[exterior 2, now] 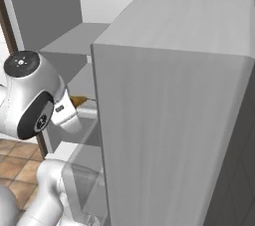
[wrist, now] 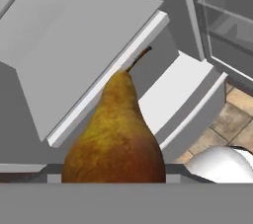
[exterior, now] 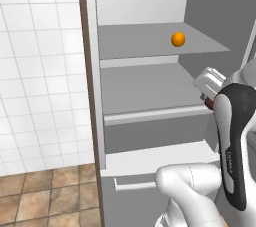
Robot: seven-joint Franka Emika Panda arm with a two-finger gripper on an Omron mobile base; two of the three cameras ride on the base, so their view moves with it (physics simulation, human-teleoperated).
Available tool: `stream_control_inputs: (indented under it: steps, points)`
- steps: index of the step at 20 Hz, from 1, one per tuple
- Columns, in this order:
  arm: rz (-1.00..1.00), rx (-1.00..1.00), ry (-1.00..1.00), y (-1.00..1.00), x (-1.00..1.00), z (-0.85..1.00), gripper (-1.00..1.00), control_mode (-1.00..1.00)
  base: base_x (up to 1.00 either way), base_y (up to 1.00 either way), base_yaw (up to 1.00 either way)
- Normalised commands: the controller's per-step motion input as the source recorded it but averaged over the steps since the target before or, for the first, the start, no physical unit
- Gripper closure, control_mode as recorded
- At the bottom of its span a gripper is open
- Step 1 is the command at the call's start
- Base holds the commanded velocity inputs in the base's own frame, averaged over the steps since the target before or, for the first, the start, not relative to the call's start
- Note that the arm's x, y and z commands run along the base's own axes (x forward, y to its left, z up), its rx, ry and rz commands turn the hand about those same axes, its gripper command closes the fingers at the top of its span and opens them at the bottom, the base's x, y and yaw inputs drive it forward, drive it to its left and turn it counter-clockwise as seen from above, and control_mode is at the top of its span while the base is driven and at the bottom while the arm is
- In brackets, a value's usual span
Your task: Place the cold items (orange and pear) from the fridge in one tupperware on the dining counter. Place the warm items (hot dog and kebab skewer) in the stove area in another tupperware.
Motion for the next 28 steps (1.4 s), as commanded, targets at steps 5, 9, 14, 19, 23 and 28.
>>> stream_control_inputs:
  steps: [5, 9, 14, 19, 23, 28]
  points:
    - [0.0, -0.12, 0.0, 0.02, -0.55, 0.12, 1.0, -1.0, 0.0, 0.0, 0.0]
    - [0.0, 0.0, 0.0, 0.04, -0.02, 0.0, 1.0, -1.0, 0.0, 0.0, 0.0]
    - [0.0, -0.1, 0.0, 0.17, -0.02, 0.0, 1.0, -1.0, 0.0, 0.0, 0.0]
    - [0.0, -0.02, 0.0, 0.03, -0.02, 0.0, 1.0, 1.0, -0.12, 0.28, 0.0]
    - [0.0, 0.0, 0.0, 0.0, 0.0, 0.0, 1.0, 1.0, -0.27, 0.56, -0.01]
    - [0.0, 0.0, 0.0, 0.0, 0.0, 0.0, 1.0, 1.0, -0.51, 0.35, -0.48]
